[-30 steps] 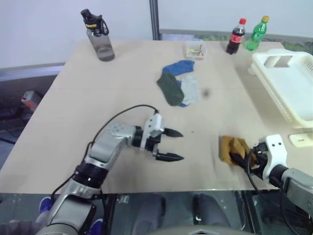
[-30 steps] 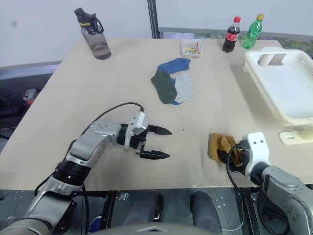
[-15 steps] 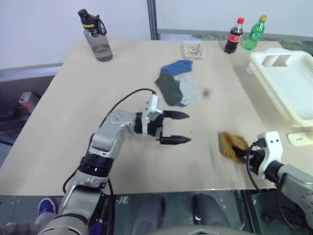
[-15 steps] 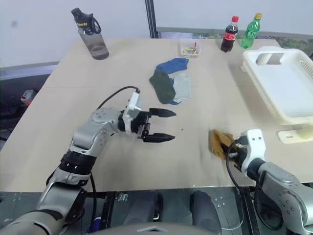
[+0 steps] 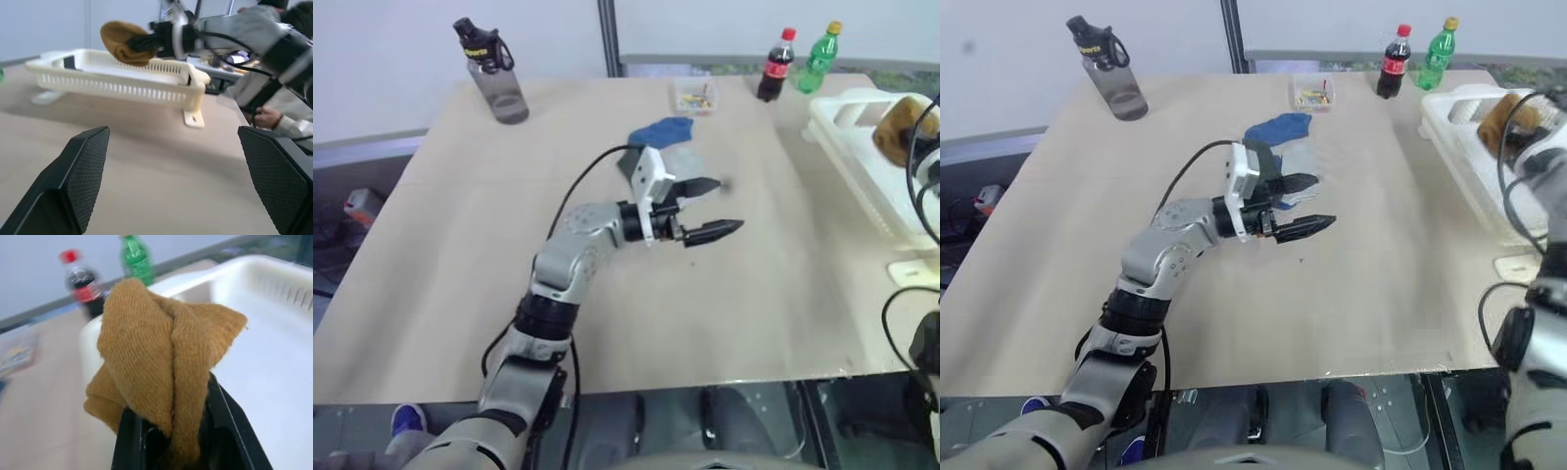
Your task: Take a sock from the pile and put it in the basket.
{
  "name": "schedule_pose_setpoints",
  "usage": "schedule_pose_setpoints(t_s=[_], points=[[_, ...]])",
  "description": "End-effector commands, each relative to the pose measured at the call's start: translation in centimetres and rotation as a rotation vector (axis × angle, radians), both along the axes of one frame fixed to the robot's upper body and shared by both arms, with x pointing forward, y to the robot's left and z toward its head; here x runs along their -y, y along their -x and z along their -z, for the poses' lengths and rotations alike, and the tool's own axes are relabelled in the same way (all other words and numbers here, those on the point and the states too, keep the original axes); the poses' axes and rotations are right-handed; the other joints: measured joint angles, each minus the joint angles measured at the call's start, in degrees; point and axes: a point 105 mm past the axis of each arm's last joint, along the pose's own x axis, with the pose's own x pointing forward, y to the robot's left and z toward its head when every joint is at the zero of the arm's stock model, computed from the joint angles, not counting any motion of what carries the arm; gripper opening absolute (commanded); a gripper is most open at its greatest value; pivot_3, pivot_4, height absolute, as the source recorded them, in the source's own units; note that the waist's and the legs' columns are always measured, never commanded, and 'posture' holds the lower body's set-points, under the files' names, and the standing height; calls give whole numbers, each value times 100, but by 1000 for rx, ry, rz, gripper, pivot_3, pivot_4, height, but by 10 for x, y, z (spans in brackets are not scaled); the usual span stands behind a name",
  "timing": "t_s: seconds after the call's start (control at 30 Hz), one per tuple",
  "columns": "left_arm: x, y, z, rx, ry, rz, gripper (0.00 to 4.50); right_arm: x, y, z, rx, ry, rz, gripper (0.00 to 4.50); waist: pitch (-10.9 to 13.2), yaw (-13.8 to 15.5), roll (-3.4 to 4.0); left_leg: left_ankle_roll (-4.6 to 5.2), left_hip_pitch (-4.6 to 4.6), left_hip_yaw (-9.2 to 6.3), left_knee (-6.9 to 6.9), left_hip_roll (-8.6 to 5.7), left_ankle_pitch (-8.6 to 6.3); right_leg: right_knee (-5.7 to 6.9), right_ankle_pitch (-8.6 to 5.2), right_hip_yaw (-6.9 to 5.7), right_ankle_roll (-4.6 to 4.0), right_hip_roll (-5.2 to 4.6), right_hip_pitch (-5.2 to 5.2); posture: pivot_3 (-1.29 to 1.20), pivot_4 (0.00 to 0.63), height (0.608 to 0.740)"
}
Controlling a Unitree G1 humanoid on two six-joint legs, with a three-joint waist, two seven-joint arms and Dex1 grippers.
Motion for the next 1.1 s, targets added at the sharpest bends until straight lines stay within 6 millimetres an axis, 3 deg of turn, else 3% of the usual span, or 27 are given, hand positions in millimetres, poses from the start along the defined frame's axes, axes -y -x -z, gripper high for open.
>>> schedule_pose_setpoints(t_s=[0.03, 0.1, 0.13, 0.2, 0.4, 0.63, 0.73, 0.83, 0.93, 1.0, 1.1], points=[[3, -3, -21, 62, 50, -45, 4500, 19, -5, 10, -15, 37, 95, 30, 0, 5, 0, -1, 0, 2, -20, 1, 1, -10, 0, 2, 0, -1, -2, 0, 150, 740], [5, -4, -23, 71, 54, -62, 4500, 21, -5, 22, -48, 36, 108, 30, 0, 24, 1, -21, -5, 4, -29, 1, 12, -25, 0, 0, 0, -3, -3, 0, 150, 740], [6, -4, -22, 73, 53, -73, 4500, 22, -4, 27, -63, 25, 117, 829, 0, 25, 1, -25, -9, 5, -37, 1, 15, -37, 1, 0, 1, -4, -3, 0, 150, 740], [7, -3, -20, 69, 49, -77, 4500, 24, -2, 35, -98, 42, 123, 1545, 0, 19, 1, -27, -16, 11, -44, 1, 16, -59, 2, 3, 2, -10, -3, 0, 150, 740], [8, 2, -15, 63, 35, -50, 4500, 24, -3, 18, -81, 111, 86, 4429, 0, 12, 1, -26, -12, 30, -47, -2, 14, -67, 4, 15, 8, -16, -3, 0, 150, 740], [8, -5, -11, 49, 33, -36, 4500, 19, 3, -33, 69, 242, 16, 4429, 4, 14, 14, -26, -5, 28, -43, -3, 15, -54, 8, 17, 13, -12, -3, 0, 150, 740], [0, -13, -4, 61, 5, -88, 4500, -16, 31, -51, 213, 419, -80, 4429, 0, 73, 14, -27, -14, 2, -48, 4, 15, -65, 8, -5, 13, -10, 1, 0, 150, 740], [-15, -22, 0, 123, 10, -179, 4500, -66, 68, -27, 188, 603, -251, 4429, -9, 94, 29, -28, -27, -27, -49, 12, 13, -41, 6, -6, 14, -10, -11, 0, 150, 740], [-41, -24, 13, 88, -22, -208, 4500, -109, 106, 6, 157, 634, -410, 4429, -6, 74, 35, -28, -31, -22, -43, 7, 13, -42, 6, 1, 15, -15, -18, 0, 150, 740], [-60, -20, 19, 73, -53, -212, 4500, -130, 129, 30, 115, 657, -522, 4429, -7, 55, 36, -16, -9, -24, -32, -12, 10, -41, 11, 7, 22, -21, -3, 0, 150, 740], [-92, -11, 24, 57, -94, -247, 4500, -146, 170, 70, 1, 642, -675, 4429, -6, 45, 35, 3, 9, -35, -29, -9, -1, -24, 10, 3, 21, -13, 8, 0, 150, 740]])
